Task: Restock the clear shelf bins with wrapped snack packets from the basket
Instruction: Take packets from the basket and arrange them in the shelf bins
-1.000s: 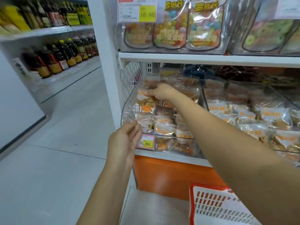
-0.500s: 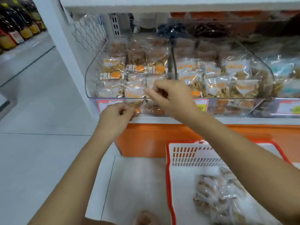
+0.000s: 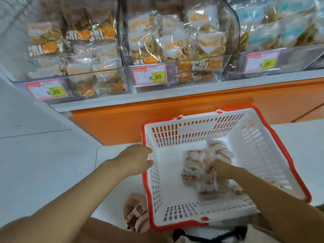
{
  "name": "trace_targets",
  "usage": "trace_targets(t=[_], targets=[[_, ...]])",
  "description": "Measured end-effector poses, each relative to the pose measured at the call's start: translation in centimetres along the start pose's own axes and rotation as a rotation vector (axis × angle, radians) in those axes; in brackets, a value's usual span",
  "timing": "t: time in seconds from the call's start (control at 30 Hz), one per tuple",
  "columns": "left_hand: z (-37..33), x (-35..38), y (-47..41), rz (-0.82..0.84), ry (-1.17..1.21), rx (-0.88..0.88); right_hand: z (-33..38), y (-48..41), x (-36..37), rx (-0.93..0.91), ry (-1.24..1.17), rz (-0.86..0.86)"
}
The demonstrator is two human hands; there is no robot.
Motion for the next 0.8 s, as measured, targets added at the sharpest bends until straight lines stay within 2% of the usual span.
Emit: trace_targets(t=[0.3, 0.4, 0.5, 0.67, 0.73, 0.8], targets=[[-0.7, -0.7, -1.2, 0.033, -0.050, 0.019, -1.9, 1.5, 0.8, -0.138, 0.064, -0.021], [-0.8, -0.7, -1.5, 0.039, -0.089, 0.022, -2.1, 2.2, 1.5, -0.104, 0.109, 0.030], [-0.8, -0.8, -1.5, 0.048, -0.057, 0.024, -1.2, 3.2, 0.5, -0.084, 0.088, -0.009], [-0.9, -1.4, -0.9, 0.045, 0.168, -0.004, 4.8, 5.7, -7.2, -0.222, -0.018, -0.289], [-1.6, -2.4, -0.2, 0.064, 0.348, -0.026, 9.2, 8.1, -11.1, -0.355, -0.043, -0.491], [-2.2, -3.4, 0.9, 0.149, 0.653, -0.097, 14.1, 11.5, -14.3, -0.532, 0.033, -0.750]])
Point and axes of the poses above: each hand's wrist, its own y-axis away from the middle knuckle, its own x-axis out of the palm, z = x × y, the point moved 4 cm from there along -y, towards the middle knuckle, and after that the axes turned 8 degrees about -x, right-handed, at the moved point
